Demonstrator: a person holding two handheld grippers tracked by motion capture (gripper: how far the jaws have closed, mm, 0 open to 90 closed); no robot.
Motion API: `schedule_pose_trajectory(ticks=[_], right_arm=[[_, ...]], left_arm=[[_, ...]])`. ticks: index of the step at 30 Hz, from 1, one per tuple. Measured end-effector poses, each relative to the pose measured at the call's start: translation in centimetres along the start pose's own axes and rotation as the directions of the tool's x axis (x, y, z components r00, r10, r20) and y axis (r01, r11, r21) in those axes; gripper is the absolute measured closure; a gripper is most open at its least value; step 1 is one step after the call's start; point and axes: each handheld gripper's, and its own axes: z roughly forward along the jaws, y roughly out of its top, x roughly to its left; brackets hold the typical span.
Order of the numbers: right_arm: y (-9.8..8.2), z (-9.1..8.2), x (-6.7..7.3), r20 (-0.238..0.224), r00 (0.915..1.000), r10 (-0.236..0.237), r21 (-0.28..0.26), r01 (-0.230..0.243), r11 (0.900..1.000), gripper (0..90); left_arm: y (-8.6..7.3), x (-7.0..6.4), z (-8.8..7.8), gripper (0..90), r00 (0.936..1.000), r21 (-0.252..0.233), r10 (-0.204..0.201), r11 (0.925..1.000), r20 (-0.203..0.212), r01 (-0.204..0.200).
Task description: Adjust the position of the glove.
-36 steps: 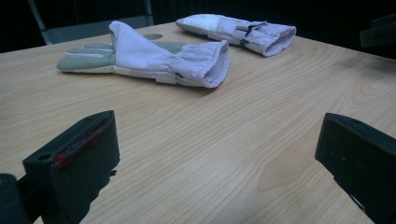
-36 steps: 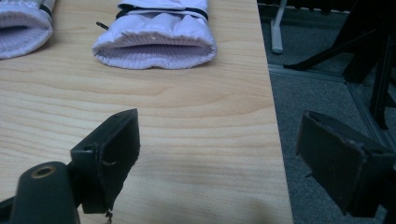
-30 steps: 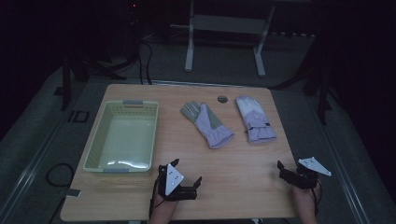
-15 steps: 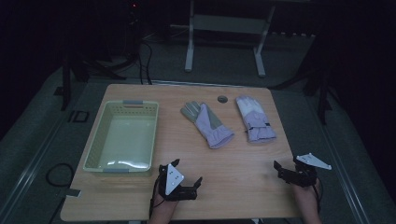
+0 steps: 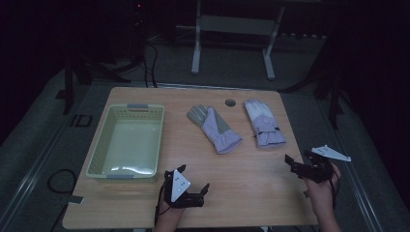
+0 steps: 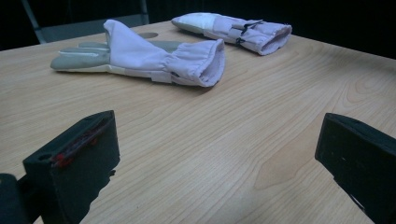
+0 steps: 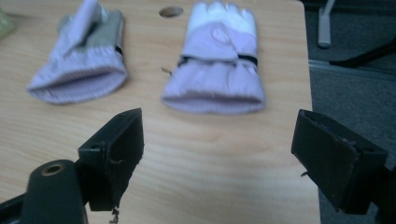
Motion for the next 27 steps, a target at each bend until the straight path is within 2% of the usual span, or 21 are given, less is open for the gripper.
schedule_pose_trajectory(ticks=[2, 4, 5, 7, 8, 9, 24, 26, 27], right_arm=[[0.8, -0.2, 0.2, -0.007, 0.9999, -0.015, -0.030, 0.014, 0.999, 12.8], [1.1, -0.3, 0.5, 0.003, 0.9995, -0.031, -0.038, 0.031, 0.999, 12.8], [1.6, -0.4, 1.0, -0.013, 0.9980, -0.061, -0.059, 0.061, 0.996, 12.3], [2.1, -0.3, 1.5, -0.025, 0.9962, -0.083, -0.066, 0.082, 0.994, 12.0], [2.1, -0.3, 1.5, -0.025, 0.9962, -0.083, -0.066, 0.082, 0.994, 12.0], [2.6, 0.0, 1.9, -0.049, 0.9947, -0.091, -0.062, 0.088, 0.994, 12.0], [6.0, 1.8, 4.2, -0.146, 0.9823, -0.118, -0.050, 0.112, 0.993, 13.8], [6.8, 2.6, 5.2, -0.169, 0.9763, -0.135, -0.047, 0.129, 0.991, 13.8], [6.8, 2.6, 5.2, -0.169, 0.9763, -0.135, -0.047, 0.129, 0.991, 13.8]], left_arm=[[0.0, 0.0, 0.0, 0.0, 1.0000, 0.000, 0.000, 1.0000, 0.002, 0.000], [0.0, 0.0, 0.0, 0.0, 1.0000, 0.000, 0.000, 1.0000, 0.003, 0.000], [0.0, 0.0, 0.0, 0.0, 1.0000, 0.000, 0.002, 1.0000, 0.002, -0.002], [0.0, 0.0, 0.0, 0.0, 1.0000, 0.000, 0.006, 1.0000, 0.001, -0.006], [0.0, 0.0, 0.0, 0.0, 1.0000, 0.000, 0.006, 1.0000, 0.001, -0.006], [0.0, 0.0, 0.0, 0.0, 1.0000, 0.000, 0.006, 1.0000, 0.002, -0.006], [0.0, 0.0, 0.0, 0.0, 0.9999, 0.001, 0.008, 1.0000, 0.007, -0.008], [0.0, 0.0, 0.0, 0.0, 0.9999, 0.001, 0.005, 1.0000, 0.009, -0.005], [0.0, 0.0, 0.0, 0.0, 0.9999, 0.001, 0.005, 1.0000, 0.009, -0.005]])
